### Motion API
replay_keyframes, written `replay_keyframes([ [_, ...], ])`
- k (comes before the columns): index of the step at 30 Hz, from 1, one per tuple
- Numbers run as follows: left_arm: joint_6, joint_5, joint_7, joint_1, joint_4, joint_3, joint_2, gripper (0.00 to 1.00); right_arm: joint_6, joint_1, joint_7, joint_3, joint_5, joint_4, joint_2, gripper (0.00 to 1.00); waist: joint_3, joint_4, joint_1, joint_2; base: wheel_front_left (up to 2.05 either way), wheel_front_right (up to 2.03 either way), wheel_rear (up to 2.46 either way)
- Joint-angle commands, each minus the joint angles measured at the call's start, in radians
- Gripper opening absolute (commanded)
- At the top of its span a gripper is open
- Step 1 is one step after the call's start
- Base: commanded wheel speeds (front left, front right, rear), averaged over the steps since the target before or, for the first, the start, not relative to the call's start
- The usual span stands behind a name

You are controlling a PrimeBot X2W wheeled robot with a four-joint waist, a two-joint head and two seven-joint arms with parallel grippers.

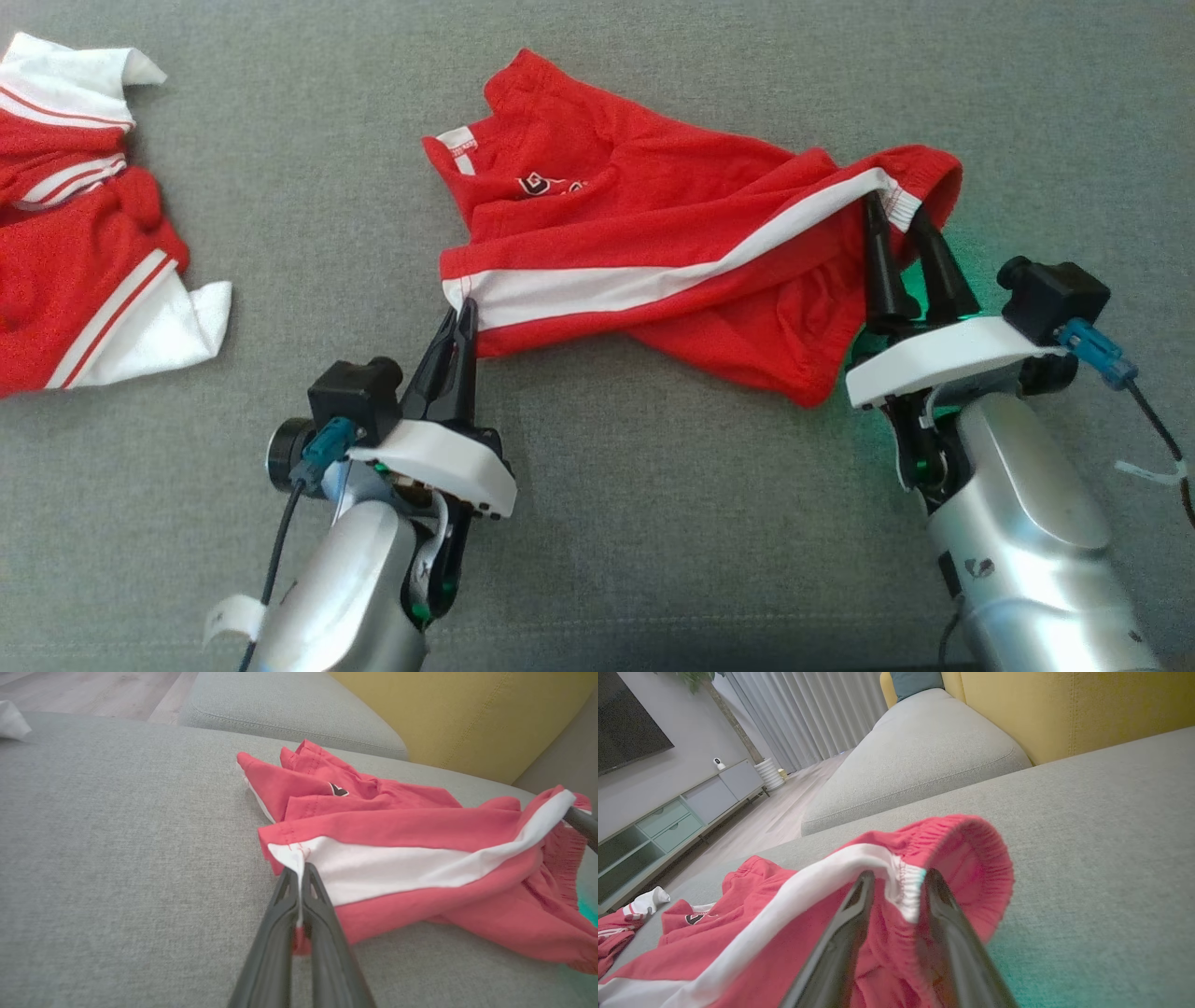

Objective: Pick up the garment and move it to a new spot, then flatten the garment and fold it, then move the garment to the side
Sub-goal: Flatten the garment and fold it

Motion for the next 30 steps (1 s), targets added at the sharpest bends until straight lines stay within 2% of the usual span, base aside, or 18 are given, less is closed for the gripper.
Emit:
replay_keyframes([
  [1, 0.000, 0.006, -0.006, -0.029, -0.031, 0.023, 0.009, 0.00, -0.001, -0.011, -0.006, 0.023, 0.003, -0.026, 0.009, 0.48, 0.001, 0.001, 0.0000, 0.0000, 0.00, 0.00, 0.00],
  [2, 0.001, 0.006, -0.006, -0.029, -0.031, 0.023, 0.009, 0.00, -0.001, -0.011, -0.006, 0.023, 0.005, -0.025, 0.009, 0.40, 0.002, 0.001, 0.0000, 0.0000, 0.00, 0.00, 0.00],
  [3, 0.001, 0.006, -0.006, -0.030, -0.031, 0.023, 0.009, 0.00, -0.001, -0.011, -0.006, 0.023, 0.006, -0.025, 0.009, 0.27, 0.002, 0.001, 0.0000, 0.0000, 0.00, 0.00, 0.00],
  [4, 0.002, 0.006, -0.006, -0.030, -0.031, 0.024, 0.009, 0.00, -0.001, -0.011, -0.006, 0.023, 0.007, -0.025, 0.009, 0.05, 0.003, 0.001, 0.0000, 0.0000, 0.00, 0.00, 0.00],
  [5, 0.002, 0.006, -0.006, -0.031, -0.031, 0.024, 0.009, 0.00, -0.001, -0.012, -0.006, 0.022, 0.008, -0.025, 0.009, 0.00, 0.004, 0.001, 0.0000, 0.0000, 0.00, 0.00, 0.00],
  [13, 0.001, 0.020, -0.006, -0.038, -0.051, 0.057, 0.009, 0.00, -0.001, 0.004, -0.006, 0.001, 0.016, -0.086, 0.009, 0.00, -0.025, -0.007, 0.0000, 0.0000, 0.00, 0.00, 0.00],
  [21, -0.022, 0.103, -0.006, -0.090, -0.141, 0.189, 0.009, 0.00, -0.001, 0.003, -0.006, 0.034, 0.023, -0.198, 0.006, 0.00, -0.102, -0.036, 0.0000, 0.0000, 0.00, 0.00, 0.00],
  [25, -0.058, 0.165, -0.006, -0.159, -0.188, 0.269, 0.027, 0.00, -0.001, -0.037, -0.006, 0.084, 0.045, -0.255, -0.024, 0.00, -0.129, -0.046, 0.0000, 0.0000, 0.00, 0.00, 0.00],
  [30, -0.094, 0.214, -0.006, -0.267, -0.234, 0.353, 0.080, 0.00, -0.001, -0.125, -0.006, 0.144, 0.086, -0.312, -0.093, 0.00, -0.163, -0.055, 0.0000, 0.0000, 0.00, 0.00, 0.00],
])
